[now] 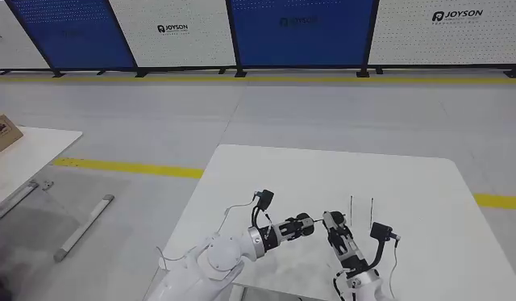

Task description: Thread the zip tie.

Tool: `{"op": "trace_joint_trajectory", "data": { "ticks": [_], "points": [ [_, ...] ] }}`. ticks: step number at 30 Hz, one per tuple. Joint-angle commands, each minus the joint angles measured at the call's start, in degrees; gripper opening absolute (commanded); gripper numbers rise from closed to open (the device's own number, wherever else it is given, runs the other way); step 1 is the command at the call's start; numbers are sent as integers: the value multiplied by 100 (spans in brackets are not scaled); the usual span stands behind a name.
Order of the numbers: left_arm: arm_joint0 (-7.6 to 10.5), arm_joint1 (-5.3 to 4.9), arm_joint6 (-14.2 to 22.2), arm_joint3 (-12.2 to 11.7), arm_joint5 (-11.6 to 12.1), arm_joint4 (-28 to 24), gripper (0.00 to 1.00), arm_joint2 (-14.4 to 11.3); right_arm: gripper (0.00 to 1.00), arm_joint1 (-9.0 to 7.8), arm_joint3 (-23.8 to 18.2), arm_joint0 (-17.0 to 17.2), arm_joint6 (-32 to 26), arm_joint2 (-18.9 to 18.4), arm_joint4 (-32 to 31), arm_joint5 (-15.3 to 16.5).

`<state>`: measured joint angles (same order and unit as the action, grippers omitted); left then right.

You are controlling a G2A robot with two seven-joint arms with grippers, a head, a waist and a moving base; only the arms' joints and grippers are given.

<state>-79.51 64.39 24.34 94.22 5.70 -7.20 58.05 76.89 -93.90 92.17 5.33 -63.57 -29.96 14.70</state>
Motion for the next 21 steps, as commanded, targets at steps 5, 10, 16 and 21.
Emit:
{"op": "trace_joint_trajectory", "data": {
  "ticks": [5,10,16,21],
  "points": [
    [-12,3,-57,2,-50,-68,0,6,31,-1,-25,46,76,5,-63,58],
    [-8,4,-79,-7,-89,-119,0,15,25,-6,-39,104,172,-14,-131,124],
    [-3,6,-62,-3,-104,-106,0,-12,21,-11,-74,150,242,-48,-183,141],
    [-25,0,-62,34,-79,-6,0,-27,22,-11,-97,154,229,-63,-192,99]
  ]
}}
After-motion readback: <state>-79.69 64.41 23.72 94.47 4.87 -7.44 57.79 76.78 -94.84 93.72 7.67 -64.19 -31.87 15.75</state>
